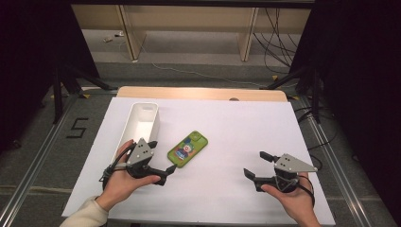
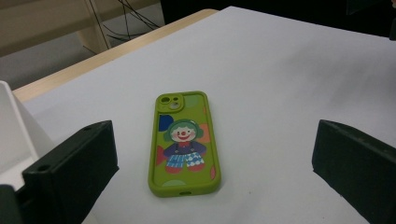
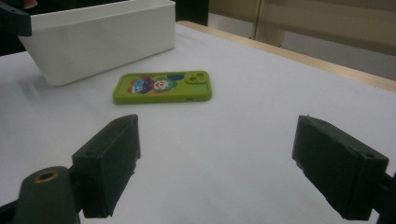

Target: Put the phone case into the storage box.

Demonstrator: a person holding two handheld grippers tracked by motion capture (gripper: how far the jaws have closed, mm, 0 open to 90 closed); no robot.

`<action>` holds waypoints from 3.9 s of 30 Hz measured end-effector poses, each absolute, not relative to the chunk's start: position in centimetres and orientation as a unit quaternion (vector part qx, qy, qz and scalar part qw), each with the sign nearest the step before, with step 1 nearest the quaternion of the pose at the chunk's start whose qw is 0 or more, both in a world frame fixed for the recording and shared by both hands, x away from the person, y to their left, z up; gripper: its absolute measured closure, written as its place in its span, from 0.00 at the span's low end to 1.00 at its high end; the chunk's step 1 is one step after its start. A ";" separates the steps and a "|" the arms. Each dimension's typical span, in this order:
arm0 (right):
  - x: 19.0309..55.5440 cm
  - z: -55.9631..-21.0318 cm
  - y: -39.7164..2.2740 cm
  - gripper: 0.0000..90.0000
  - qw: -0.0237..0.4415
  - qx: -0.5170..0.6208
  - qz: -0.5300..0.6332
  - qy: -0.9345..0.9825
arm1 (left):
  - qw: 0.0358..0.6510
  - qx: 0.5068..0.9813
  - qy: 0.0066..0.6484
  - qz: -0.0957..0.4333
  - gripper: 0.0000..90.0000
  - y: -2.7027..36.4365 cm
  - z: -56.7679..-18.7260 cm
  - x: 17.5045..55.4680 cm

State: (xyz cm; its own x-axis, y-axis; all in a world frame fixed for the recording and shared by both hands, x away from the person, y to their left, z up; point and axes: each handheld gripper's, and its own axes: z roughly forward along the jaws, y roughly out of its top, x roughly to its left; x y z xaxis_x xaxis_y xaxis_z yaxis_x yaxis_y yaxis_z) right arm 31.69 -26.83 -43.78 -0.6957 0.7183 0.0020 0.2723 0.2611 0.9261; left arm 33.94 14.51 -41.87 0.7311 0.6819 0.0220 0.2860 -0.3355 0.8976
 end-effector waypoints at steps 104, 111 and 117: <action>31.8 -44.0 -26.8 0.18 0.212 0.322 0.515 0.766 | 0.327 0.864 0.351 0.157 0.00 2.4 -48.7 49.7; 31.8 -44.0 -26.8 0.19 0.212 0.322 0.515 0.766 | 0.324 0.862 0.357 0.156 0.00 2.5 -48.9 49.8; 31.8 -44.0 -26.8 0.19 0.211 0.322 0.514 0.766 | 0.324 0.863 0.357 0.151 0.00 2.5 -49.0 49.9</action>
